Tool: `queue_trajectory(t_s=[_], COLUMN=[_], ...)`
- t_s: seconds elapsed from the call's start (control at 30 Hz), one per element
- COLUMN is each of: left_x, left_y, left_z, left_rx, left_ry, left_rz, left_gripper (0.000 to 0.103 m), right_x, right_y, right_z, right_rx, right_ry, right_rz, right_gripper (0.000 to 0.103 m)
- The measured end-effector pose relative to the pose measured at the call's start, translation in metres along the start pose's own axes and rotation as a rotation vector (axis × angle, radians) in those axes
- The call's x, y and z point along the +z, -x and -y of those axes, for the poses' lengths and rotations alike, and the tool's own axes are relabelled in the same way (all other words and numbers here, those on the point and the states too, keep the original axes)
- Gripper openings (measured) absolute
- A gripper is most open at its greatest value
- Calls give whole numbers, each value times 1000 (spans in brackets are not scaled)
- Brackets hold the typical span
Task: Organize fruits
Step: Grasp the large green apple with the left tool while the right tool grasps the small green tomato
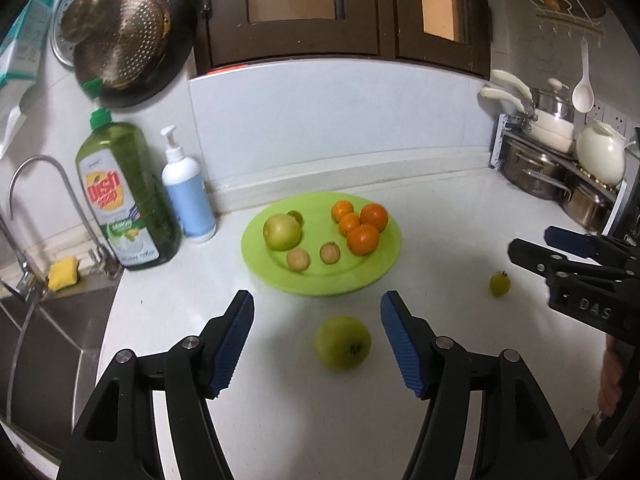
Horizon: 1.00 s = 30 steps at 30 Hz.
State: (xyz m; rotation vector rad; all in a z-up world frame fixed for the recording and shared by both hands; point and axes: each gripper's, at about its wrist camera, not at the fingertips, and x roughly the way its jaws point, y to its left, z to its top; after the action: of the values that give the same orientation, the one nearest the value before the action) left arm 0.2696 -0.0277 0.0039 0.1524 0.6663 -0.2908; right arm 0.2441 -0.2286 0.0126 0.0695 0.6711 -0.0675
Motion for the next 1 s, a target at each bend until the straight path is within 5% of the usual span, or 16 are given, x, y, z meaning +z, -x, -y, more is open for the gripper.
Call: queue_trajectory(t_s=[0.27, 0.6, 1.0], left_x=[-25, -35, -34], left_y=[-15, -45, -74], left_z=[13, 20, 31], left_rx=[11, 63, 110], left_ry=[15, 47, 67], left_rz=[-68, -146, -183], left_gripper=[66, 66, 66], right_x=[-24, -40, -43], right_y=[-3, -37, -77], right_z=[12, 32, 49], right_rx=[-82, -70, -24], right_ry=[-4, -89, -155], right_rz=[-19, -111, -201], right_gripper=[64, 63, 47])
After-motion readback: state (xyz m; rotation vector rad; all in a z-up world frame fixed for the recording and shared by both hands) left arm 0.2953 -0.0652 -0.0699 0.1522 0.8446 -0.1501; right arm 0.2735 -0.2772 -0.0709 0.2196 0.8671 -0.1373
